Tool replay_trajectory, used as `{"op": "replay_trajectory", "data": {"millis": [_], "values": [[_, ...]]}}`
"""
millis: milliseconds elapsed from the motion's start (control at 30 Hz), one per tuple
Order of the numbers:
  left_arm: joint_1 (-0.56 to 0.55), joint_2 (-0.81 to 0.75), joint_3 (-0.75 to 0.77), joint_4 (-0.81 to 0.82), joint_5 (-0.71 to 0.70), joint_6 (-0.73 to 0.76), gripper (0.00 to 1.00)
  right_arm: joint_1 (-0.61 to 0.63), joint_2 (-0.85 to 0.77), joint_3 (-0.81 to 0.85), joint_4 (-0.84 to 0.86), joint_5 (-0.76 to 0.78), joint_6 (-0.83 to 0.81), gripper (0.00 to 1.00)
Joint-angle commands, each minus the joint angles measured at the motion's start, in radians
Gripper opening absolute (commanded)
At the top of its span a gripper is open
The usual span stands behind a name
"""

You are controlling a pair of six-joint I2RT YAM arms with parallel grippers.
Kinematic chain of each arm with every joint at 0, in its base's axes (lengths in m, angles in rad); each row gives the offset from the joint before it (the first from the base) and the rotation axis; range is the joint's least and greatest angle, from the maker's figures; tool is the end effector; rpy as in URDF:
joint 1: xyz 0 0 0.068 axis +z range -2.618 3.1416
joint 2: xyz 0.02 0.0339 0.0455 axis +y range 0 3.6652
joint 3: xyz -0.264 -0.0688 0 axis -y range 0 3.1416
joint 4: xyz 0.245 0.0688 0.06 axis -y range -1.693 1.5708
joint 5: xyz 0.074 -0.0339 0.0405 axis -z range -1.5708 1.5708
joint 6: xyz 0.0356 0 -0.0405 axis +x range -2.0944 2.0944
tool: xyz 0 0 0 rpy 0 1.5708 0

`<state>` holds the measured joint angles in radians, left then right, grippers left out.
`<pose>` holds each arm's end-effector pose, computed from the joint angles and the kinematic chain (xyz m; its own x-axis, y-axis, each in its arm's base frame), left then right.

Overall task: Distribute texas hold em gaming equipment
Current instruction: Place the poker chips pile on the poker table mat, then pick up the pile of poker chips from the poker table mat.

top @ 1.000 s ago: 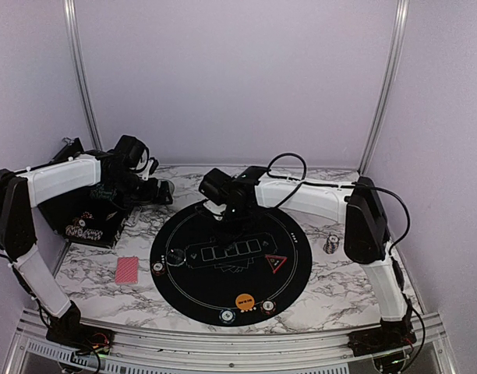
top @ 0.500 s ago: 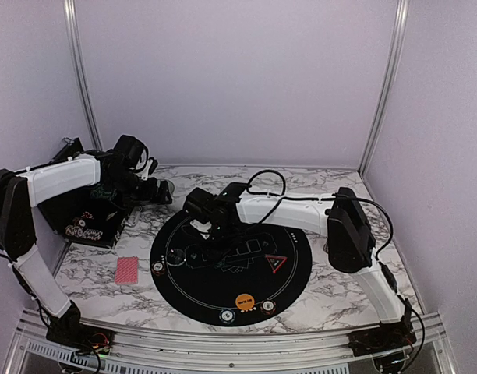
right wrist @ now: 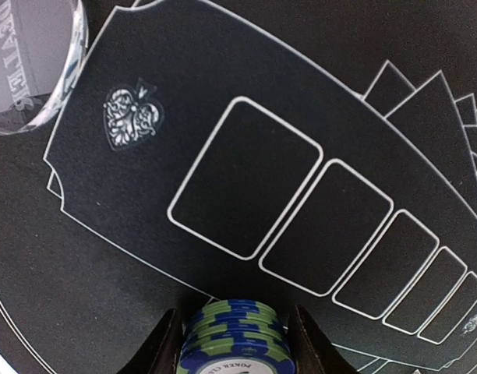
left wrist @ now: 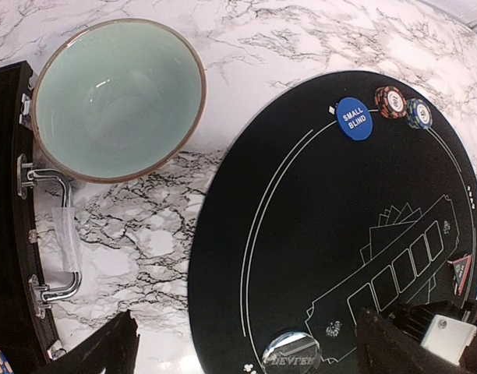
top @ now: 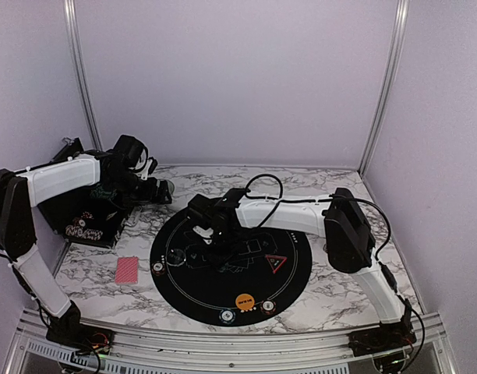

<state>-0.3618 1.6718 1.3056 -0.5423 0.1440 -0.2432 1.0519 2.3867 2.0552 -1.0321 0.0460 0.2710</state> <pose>0.3387 -0.1336 0.2583 -0.8201 0.0555 -0.5696 0.2425 0.9352 -0.2579 0.2424 0.4212 0.1642 -0.6986 -0.6840 -0.2103 -0.7014 0.7127 0.0117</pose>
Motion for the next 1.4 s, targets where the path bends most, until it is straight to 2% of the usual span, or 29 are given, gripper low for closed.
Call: {"op": "replay_trajectory", "data": {"millis": [0, 200, 367, 533, 700, 900, 1067, 1367], "values": [[0.004, -0.014, -0.007, 0.011, 0.017, -0.002, 0.99, 0.014, 0.008, 0.0, 0.026, 0.004, 0.022, 0.41], [0.004, -0.014, -0.007, 0.013, 0.024, -0.007, 0.99, 0.019, 0.004, -0.014, 0.026, 0.004, 0.03, 0.56], [0.0, -0.011, -0.007, 0.013, 0.04, -0.013, 0.99, 0.02, -0.025, -0.023, 0.033, 0.01, 0.034, 0.75], [-0.021, -0.017, 0.0, 0.013, 0.047, -0.015, 0.99, 0.02, -0.1, -0.021, 0.05, 0.047, 0.037, 0.82], [-0.031, -0.033, 0.003, -0.011, 0.048, -0.022, 0.99, 0.011, -0.226, -0.087, 0.114, 0.106, 0.036, 0.86], [-0.102, -0.075, -0.02, -0.063, 0.006, -0.01, 0.99, -0.079, -0.409, -0.3, 0.282, 0.148, 0.033, 0.87], [-0.212, -0.07, 0.005, -0.134, -0.029, 0.0, 0.99, -0.182, -0.58, -0.479, 0.453, 0.185, 0.024, 0.86], [-0.416, 0.042, 0.056, -0.217, -0.05, 0.011, 0.99, -0.382, -0.832, -0.736, 0.708, 0.154, 0.055, 0.87]]}}
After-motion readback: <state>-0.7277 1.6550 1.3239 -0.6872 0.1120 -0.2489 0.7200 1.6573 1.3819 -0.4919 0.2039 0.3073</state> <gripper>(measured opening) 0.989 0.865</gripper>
